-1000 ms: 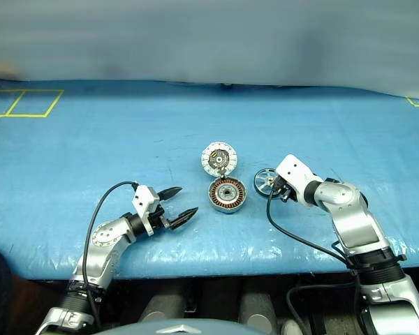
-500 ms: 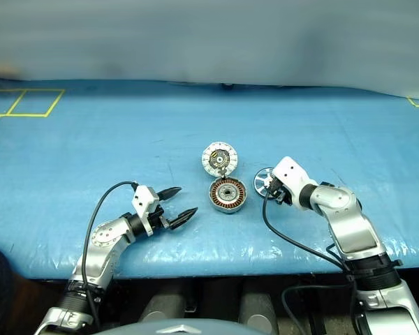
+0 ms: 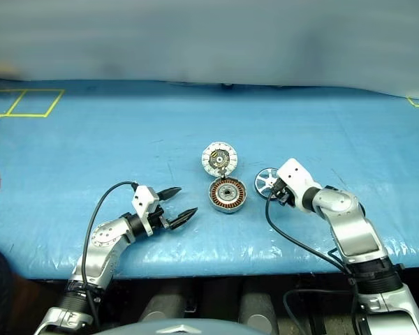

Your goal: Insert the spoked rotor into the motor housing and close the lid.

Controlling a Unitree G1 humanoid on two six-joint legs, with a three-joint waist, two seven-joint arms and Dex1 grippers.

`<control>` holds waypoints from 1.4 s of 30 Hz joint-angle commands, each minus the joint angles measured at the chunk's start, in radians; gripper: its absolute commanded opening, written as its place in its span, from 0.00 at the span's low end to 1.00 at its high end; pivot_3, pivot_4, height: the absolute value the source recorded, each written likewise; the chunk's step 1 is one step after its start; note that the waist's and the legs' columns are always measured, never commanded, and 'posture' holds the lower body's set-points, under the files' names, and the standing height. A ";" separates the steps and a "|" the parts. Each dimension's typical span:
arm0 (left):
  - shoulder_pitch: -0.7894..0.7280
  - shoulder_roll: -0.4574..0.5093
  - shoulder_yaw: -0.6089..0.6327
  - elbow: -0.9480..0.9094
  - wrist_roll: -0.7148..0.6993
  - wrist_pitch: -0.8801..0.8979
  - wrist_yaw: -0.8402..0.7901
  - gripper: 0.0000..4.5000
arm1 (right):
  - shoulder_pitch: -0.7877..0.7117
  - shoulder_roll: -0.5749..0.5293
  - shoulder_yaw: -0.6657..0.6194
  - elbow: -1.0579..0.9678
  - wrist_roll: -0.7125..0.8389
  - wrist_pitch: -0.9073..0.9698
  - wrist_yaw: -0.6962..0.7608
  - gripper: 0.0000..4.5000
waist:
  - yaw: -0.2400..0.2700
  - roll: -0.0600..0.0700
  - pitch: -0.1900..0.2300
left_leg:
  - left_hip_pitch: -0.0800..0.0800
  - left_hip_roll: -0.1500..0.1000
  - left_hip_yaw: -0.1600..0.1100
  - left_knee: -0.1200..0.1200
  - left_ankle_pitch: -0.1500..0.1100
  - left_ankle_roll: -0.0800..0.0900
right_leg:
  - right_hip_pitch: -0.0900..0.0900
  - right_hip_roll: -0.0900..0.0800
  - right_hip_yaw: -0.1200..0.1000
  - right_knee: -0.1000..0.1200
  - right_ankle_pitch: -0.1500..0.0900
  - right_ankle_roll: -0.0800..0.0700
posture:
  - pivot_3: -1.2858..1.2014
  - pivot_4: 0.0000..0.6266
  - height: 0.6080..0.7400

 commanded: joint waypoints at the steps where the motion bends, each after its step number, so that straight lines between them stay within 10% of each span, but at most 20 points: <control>1: 0.001 0.003 -0.004 -0.028 0.008 -0.014 0.002 1.00 | 0.006 -0.003 -0.028 -0.024 0.004 0.007 -0.011 0.40 | 0.000 0.000 0.000 | 0.000 0.000 0.000 0.000 0.000 0.000 | 0.000 0.000 0.000 0.000 0.000 0.000 | 0.52 0.24 1.00; 30: 0.014 -0.009 -0.008 -0.027 0.018 -0.014 0.000 1.00 | -0.091 -0.040 0.099 0.121 -0.058 -0.045 0.111 0.40 | -0.001 0.000 0.000 | 0.000 0.000 0.000 0.000 0.000 0.000 | 0.000 0.000 0.000 0.000 0.000 0.000 | 0.52 0.24 1.00; 35: 0.016 -0.008 -0.006 -0.027 0.018 -0.016 0.001 1.00 | -0.082 -0.032 0.090 0.112 -0.053 -0.057 0.114 0.22 | -0.003 -0.002 -0.001 | 0.001 0.000 0.000 0.000 0.000 0.000 | 0.001 0.000 0.000 0.000 0.000 0.000 | 0.52 0.24 1.00; 42: 0.016 -0.008 -0.004 -0.025 0.017 -0.015 0.001 1.00 | -0.054 -0.022 0.041 0.064 -0.036 -0.057 0.087 0.22 | -0.004 -0.002 -0.002 | 0.000 0.000 0.000 0.000 0.000 0.000 | 0.000 0.000 0.000 0.000 0.000 0.000 | 0.52 0.24 1.00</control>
